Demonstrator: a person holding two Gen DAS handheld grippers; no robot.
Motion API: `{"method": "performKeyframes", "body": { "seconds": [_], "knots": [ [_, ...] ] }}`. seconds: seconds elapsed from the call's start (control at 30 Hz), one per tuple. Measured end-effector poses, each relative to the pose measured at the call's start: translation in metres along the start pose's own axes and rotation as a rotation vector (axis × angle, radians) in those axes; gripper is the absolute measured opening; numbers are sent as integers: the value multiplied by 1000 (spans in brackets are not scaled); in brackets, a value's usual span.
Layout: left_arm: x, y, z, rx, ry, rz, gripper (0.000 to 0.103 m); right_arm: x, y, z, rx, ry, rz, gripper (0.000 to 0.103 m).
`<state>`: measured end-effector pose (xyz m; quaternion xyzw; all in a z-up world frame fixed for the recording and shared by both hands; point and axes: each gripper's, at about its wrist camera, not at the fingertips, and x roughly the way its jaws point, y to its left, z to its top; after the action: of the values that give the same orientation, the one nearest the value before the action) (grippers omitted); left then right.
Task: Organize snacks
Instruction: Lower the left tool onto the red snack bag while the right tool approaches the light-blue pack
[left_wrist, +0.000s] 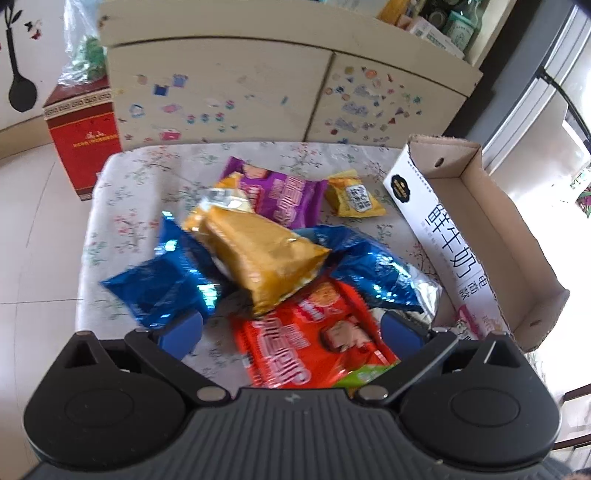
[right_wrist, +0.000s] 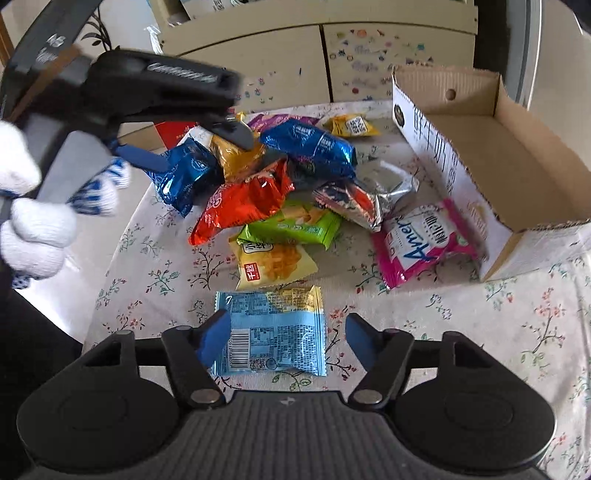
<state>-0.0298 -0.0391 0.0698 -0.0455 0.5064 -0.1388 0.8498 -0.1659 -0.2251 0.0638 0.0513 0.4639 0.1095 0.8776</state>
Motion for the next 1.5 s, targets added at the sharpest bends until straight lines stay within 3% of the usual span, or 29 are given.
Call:
{"method": "performKeyframes", "body": {
  "seconds": [0.4, 0.7, 0.87, 0.97, 1.1, 1.33, 1.5],
  "knots": [
    [34, -3, -11, -7, 53, 37, 101, 19, -2, -4, 16, 66, 20, 65],
    [16, 29, -31, -31, 77, 33, 102, 19, 10, -21, -29, 160, 162, 65],
    [12, 47, -46, -17, 138, 57, 102, 12, 22, -27, -112, 200, 212, 66],
    [6, 53, -54, 18, 138, 69, 102, 4, 28, -30, -169, 190, 207, 74],
    [-6, 62, -54, 6, 87, 11, 102, -5, 29, -23, -186, 125, 170, 76],
    [-1, 59, -40, -104, 52, -45, 102, 16, 39, -4, -228, 50, 114, 76],
    [15, 55, -33, -179, 39, 0, 102, 32, 39, 0, -209, 84, 108, 80]
  ]
}}
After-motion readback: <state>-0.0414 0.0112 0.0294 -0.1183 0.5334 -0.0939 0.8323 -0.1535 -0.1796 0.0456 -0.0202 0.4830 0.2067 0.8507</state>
